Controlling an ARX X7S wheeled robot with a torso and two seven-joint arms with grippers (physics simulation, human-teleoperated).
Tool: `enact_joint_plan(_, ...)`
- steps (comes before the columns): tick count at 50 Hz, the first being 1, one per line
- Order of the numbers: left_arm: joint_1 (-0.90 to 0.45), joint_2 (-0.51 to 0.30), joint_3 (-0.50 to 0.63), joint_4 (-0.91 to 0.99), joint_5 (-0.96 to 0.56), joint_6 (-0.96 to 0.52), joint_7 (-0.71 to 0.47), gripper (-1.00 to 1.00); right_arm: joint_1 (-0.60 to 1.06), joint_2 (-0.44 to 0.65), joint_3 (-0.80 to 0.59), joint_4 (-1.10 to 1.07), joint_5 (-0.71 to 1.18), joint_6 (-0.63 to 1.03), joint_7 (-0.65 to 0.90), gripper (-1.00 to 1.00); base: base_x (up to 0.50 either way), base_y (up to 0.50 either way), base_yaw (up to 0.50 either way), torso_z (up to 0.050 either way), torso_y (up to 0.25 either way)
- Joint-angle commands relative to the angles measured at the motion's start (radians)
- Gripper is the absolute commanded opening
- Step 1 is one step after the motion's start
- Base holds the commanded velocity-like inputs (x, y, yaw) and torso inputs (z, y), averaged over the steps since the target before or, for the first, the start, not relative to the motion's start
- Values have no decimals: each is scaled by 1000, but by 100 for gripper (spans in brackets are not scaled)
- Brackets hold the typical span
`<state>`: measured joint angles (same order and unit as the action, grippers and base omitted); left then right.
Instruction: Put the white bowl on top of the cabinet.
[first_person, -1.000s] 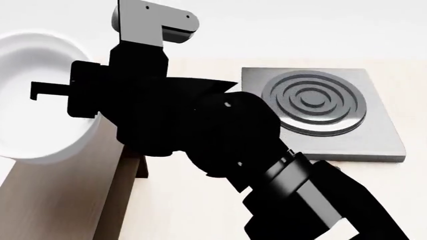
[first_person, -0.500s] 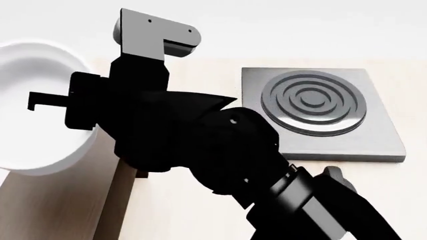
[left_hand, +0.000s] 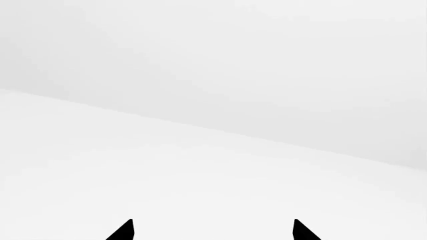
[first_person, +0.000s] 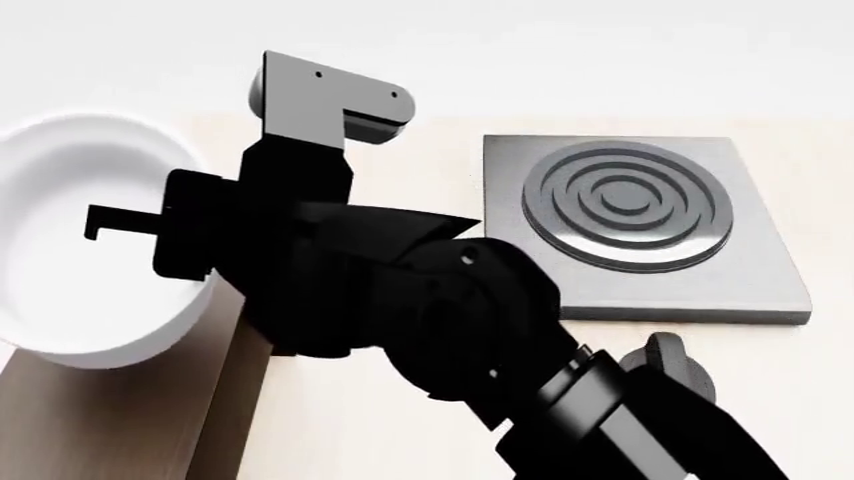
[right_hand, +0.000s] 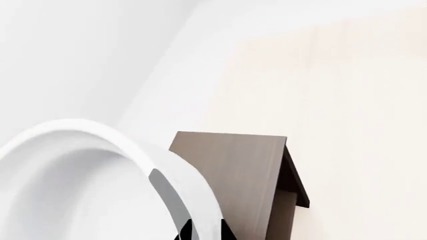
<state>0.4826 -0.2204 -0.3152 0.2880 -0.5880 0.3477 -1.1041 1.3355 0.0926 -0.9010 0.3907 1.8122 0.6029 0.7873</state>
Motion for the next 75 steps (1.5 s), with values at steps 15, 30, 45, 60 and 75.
enact_joint_plan(15,-2,-3,3,2,4,-4,-4,100,-2,-4,9,24,-16,-20,-52,-100,0,0,0,1,1)
enact_joint_plan(30,-1,-2,3,0,3,-1,-3,100,-2,-12,-8,38,-17,-18,-97,-100,0,0,0,0,1)
enact_joint_plan(45,-2,-2,3,-3,-4,3,1,100,1,-16,-20,69,-18,-34,-84,100,0,0,0,1,0)
enact_joint_plan(60,-3,-3,5,-4,-5,4,3,100,-2,1,-20,36,-18,-52,-73,100,0,0,0,0,0)
enact_joint_plan(75,-3,-4,7,0,-5,3,1,100,13,68,17,-132,-17,-83,0,100,0,0,0,0,0)
